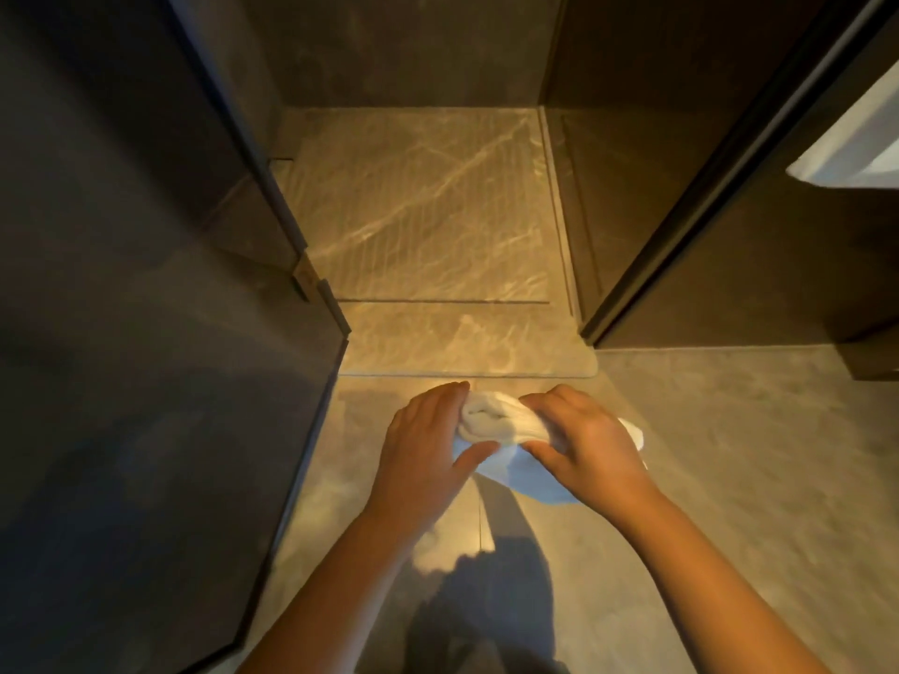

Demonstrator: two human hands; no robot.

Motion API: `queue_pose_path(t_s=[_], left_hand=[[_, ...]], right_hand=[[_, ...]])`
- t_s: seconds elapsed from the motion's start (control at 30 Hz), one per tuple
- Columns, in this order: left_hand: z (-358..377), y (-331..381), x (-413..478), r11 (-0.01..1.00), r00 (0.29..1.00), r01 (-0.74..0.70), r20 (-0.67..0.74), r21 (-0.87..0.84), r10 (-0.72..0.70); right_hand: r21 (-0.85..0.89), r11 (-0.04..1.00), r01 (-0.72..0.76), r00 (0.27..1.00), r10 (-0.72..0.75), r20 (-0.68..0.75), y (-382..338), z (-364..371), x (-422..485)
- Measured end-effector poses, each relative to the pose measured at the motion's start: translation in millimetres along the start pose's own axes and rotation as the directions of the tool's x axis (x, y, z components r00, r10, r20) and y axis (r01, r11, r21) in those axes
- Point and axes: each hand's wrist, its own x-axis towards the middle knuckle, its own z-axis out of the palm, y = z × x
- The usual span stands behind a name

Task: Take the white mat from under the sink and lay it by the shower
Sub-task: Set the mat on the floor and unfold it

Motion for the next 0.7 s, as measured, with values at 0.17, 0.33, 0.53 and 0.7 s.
queue_pose_path(t_s=[0.17, 0.33, 0.53, 0.7], left_hand=[[87, -67, 27, 1.0, 1.0, -0.024, -0.015, -0.011, 0.024], [149, -127, 69, 0.986, 0.985, -0.142, -0.09, 0.088, 0.149], [194, -166, 116, 0.96, 0.953, -0.261, -0.133, 0.099, 0.273], [235, -192, 114, 0.95, 0.947, -0.281, -0.119, 0.139, 0.298]], right_hand=[[-0.003, 0.999, 0.046, 0.996, -0.046, -0.076, 77, 78, 24], [-0.1, 0.981, 0.164, 0.979, -0.175, -0.109, 141, 136, 63], [-0.297, 0.912, 0.284, 0.925, -0.342, -0.165, 193, 171, 105], [-0.42, 0.844, 0.335, 0.884, -0.435, -0.169, 212, 216, 97]])
